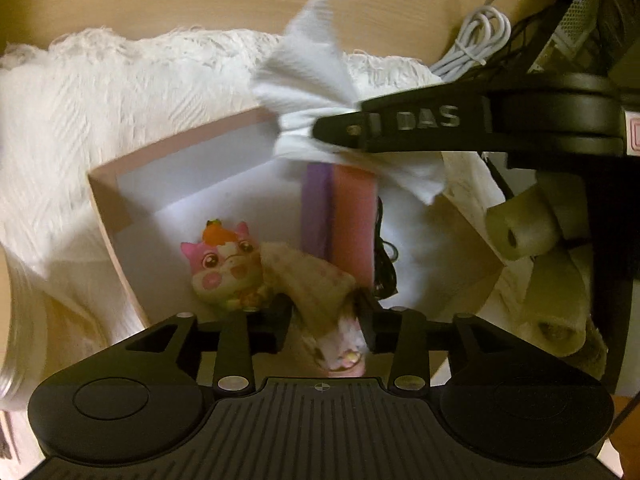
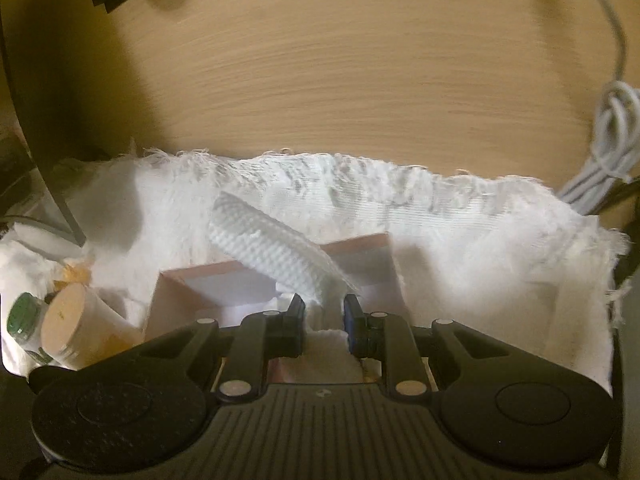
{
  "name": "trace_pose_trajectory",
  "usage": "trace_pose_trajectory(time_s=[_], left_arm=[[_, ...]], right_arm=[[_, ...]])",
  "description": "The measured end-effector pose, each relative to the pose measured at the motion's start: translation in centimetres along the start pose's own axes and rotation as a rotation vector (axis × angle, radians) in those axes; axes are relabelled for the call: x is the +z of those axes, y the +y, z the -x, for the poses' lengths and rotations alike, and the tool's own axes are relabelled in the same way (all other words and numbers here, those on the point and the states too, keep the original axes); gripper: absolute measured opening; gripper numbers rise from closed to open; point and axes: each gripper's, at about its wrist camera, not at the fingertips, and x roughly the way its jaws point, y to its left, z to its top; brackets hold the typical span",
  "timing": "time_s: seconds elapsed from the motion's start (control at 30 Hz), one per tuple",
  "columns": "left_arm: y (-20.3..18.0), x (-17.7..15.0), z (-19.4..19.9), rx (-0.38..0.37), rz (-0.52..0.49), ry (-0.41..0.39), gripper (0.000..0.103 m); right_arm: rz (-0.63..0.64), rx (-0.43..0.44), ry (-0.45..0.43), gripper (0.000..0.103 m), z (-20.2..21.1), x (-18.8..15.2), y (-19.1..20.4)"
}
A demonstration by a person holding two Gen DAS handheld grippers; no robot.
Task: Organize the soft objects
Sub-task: 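Lower both items into the pink box and open both grippers, then grasp the black hair clip with the left gripper while the right grasps the yellow flower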
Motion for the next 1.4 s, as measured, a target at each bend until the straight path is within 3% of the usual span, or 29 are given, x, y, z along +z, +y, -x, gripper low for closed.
trace_pose_trajectory(time_s=[0.2, 0.4, 0.5, 0.6, 0.83, 1.0, 1.13, 1.27, 1.4], left_arm=[[-1.2, -0.6, 1.4, 0.052, -0.051, -0.031, 0.040], [-0.8, -1.6, 4.1, 0.020, -0.033, -0.119, 0.040], [-0.1, -1.9, 5.2, 0.011, 0.002, -0.142, 0.040], [0.3, -2.1, 6.4, 0.024, 0.028, -0.166, 0.039], [1.7, -3.8, 9.5, 0.041, 0.134, -0.267, 0.039], [2.5, -4.8, 12.1, 0.094, 0.156, -0.350, 0.039], [4.3, -6.6, 13.4, 0.139, 0.205, -0.362, 0.039], [7.6, -8.2, 15.6, 0.212, 0.235, -0.390, 0.039], [13.6, -8.3, 20.0, 0.307, 0.256, -0.404, 0.039]], right_arm=[[0.062, 0.041, 0.016, 0.019, -0.5, 0.9, 2.4], [0.088, 0.038, 0.152, 0.021, -2.4, 0.4, 2.6], [0.081, 0.009, 0.188, 0.025, -2.2, -0.3, 2.2], [0.030, 0.002, 0.181, 0.036, -0.8, -0.2, 1.3], [-0.036, 0.029, 0.054, 0.050, 4.7, -0.1, 0.0], [-0.050, 0.038, 0.011, 0.051, 6.5, -0.4, 0.6], [0.031, -0.030, -0.012, 0.052, 7.4, -1.1, 2.6], [0.107, -0.105, -0.126, 0.051, 9.1, -1.7, 5.1], [0.097, -0.064, -0.181, 0.051, 10.7, -0.6, 7.5]])
